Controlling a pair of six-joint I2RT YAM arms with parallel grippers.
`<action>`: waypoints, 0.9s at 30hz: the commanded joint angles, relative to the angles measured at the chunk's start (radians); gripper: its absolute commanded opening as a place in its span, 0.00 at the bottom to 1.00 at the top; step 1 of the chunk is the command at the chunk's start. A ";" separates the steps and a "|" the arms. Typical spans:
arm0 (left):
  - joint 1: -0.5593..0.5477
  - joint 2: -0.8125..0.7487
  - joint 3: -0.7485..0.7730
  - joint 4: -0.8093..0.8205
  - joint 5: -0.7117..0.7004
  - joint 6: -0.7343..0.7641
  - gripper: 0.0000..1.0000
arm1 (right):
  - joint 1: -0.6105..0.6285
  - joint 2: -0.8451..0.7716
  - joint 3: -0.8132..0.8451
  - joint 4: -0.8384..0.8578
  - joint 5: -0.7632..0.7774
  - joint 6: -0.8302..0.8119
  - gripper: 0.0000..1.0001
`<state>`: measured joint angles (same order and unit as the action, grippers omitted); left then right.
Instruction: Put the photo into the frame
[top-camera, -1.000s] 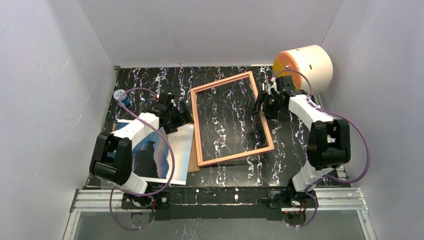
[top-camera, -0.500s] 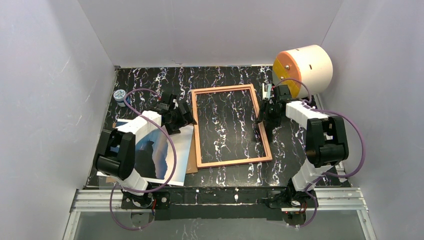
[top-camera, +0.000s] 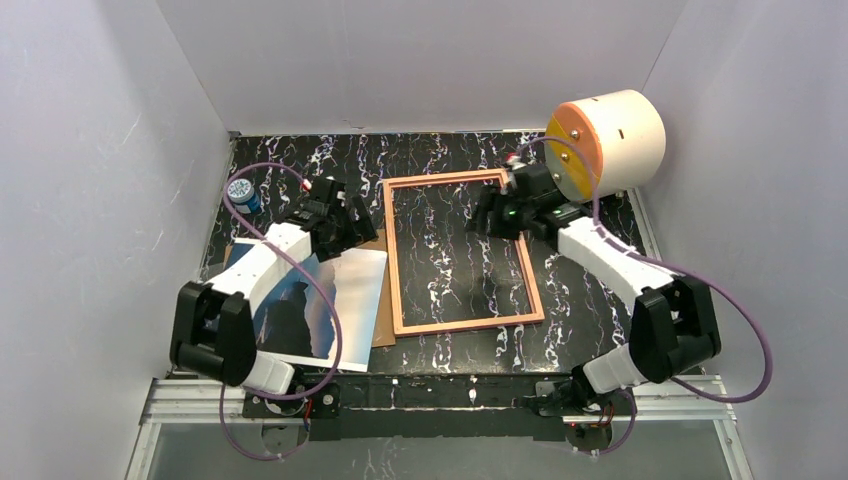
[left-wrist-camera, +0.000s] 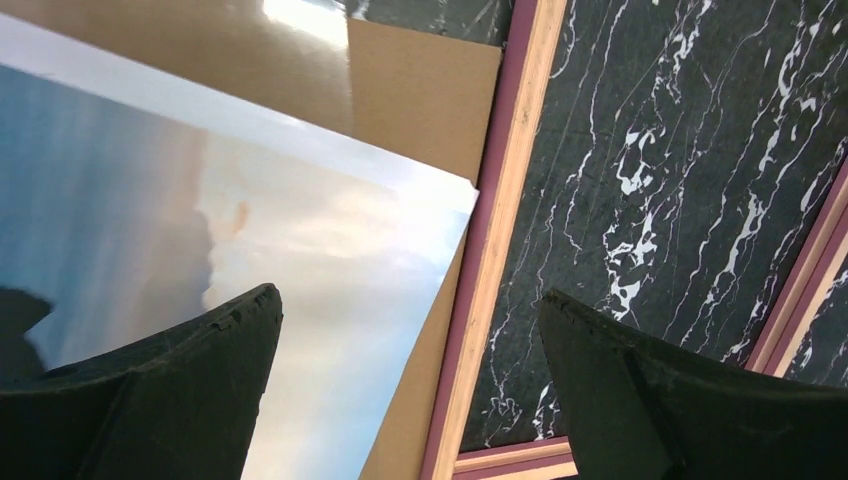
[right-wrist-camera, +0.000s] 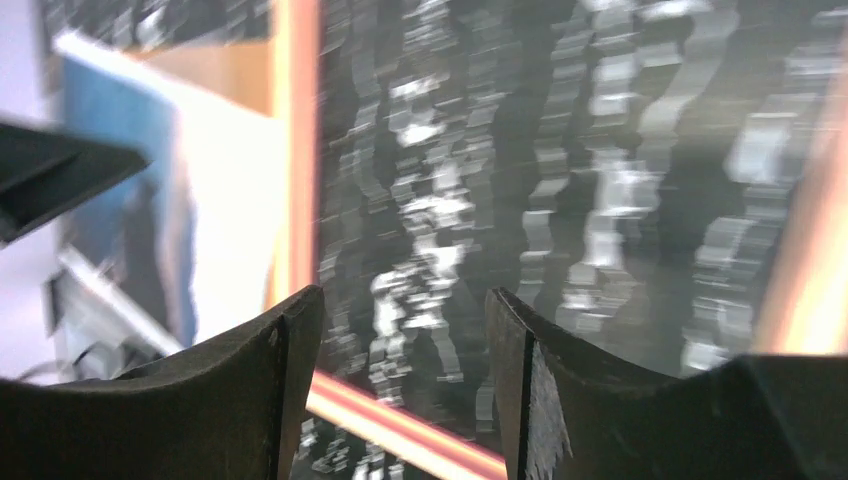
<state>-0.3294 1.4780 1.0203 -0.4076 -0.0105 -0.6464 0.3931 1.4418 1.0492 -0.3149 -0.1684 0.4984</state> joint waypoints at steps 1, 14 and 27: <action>0.002 -0.136 -0.006 -0.122 -0.134 0.008 0.98 | 0.213 0.047 -0.007 0.197 -0.126 0.217 0.67; 0.007 -0.393 -0.276 -0.169 -0.177 -0.108 0.78 | 0.563 0.485 0.228 0.293 -0.086 0.446 0.57; 0.007 -0.372 -0.275 -0.138 -0.156 -0.074 0.83 | 0.579 0.567 0.316 0.002 0.126 0.410 0.57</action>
<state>-0.3286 1.0969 0.7139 -0.5285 -0.1497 -0.7406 0.9730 2.0022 1.3422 -0.2054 -0.1307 0.9207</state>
